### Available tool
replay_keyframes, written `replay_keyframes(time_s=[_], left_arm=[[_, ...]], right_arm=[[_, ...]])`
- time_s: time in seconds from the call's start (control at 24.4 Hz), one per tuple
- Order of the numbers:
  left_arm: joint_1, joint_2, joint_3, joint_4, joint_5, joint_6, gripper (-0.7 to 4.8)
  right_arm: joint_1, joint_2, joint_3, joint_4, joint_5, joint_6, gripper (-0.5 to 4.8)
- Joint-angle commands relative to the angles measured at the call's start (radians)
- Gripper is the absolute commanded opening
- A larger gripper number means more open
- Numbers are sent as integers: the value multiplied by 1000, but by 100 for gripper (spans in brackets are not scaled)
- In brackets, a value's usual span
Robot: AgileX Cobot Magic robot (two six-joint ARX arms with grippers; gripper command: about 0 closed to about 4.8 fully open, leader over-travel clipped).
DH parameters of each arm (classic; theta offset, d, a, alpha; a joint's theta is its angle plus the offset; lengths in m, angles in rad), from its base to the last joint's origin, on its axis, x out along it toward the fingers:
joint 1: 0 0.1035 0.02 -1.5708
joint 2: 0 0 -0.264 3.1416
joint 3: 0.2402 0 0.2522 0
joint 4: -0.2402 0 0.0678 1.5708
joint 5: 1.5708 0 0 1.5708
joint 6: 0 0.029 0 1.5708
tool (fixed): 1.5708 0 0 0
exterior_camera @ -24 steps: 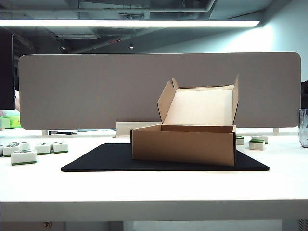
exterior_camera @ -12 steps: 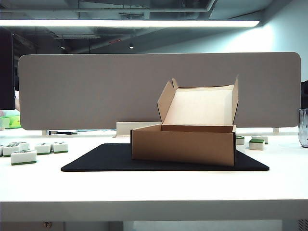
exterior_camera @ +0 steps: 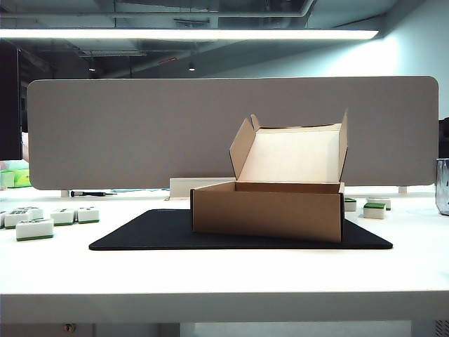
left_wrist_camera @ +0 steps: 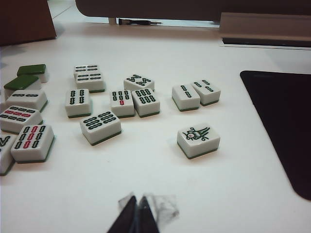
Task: Pick up four mahjong tiles and put them into the paper box.
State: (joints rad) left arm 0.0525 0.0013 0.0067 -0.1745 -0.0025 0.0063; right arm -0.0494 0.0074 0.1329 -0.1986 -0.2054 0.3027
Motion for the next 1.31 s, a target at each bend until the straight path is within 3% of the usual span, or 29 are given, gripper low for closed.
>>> replay_keyframes(time_s=[0.04,0.33,1.31], left_arm=[[0,0,-1,-10,6,-3,-5],[0,0,-1,-10,6,-3,-5],[0,0,-1,-10,6,-3,-5]], right_arm=[[25,-9,-83,107,195,38,-1],[27,-9,-128,47,254,19,-1],[36,-9,-127,16,252,-1,-1]])
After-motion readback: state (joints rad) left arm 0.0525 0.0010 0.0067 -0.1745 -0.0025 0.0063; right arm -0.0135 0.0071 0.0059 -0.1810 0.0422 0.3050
